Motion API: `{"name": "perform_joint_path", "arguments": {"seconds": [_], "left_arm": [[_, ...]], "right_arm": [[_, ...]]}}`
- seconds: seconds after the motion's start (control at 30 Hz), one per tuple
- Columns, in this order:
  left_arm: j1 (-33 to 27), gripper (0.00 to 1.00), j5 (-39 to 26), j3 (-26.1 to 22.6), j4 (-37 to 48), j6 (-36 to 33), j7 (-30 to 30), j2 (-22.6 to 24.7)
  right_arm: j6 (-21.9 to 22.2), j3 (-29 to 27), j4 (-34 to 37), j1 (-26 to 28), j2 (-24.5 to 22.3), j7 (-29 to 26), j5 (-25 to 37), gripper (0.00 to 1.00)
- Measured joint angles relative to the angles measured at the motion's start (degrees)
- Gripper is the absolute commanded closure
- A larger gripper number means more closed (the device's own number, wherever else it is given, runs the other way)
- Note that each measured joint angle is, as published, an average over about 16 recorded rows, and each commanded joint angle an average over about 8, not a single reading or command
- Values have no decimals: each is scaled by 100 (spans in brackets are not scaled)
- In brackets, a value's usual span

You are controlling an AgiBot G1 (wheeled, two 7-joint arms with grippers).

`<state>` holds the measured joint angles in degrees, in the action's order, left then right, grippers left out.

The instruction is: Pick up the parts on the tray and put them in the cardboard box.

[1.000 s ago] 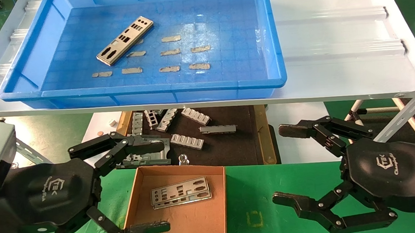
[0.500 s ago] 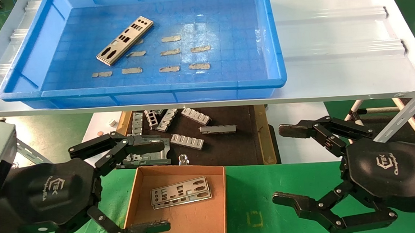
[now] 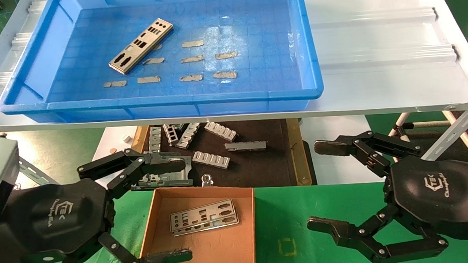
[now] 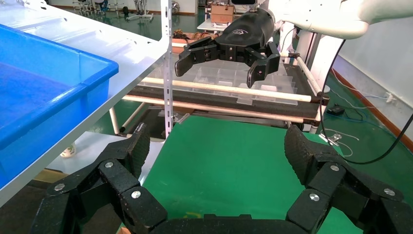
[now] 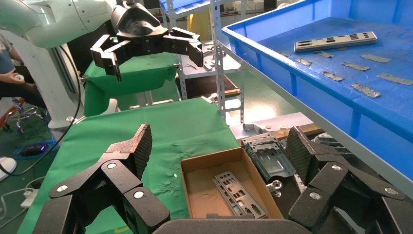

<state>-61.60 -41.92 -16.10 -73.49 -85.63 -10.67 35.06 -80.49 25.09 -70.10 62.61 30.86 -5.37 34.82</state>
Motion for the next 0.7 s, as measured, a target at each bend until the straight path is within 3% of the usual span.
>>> {"name": "perform_joint_path", "arguments": {"seconds": [0.7], "left_arm": [[0, 0, 0, 0, 0, 0, 0, 0]], "right_arm": [[0, 0, 0, 0, 0, 0, 0, 0]]}}
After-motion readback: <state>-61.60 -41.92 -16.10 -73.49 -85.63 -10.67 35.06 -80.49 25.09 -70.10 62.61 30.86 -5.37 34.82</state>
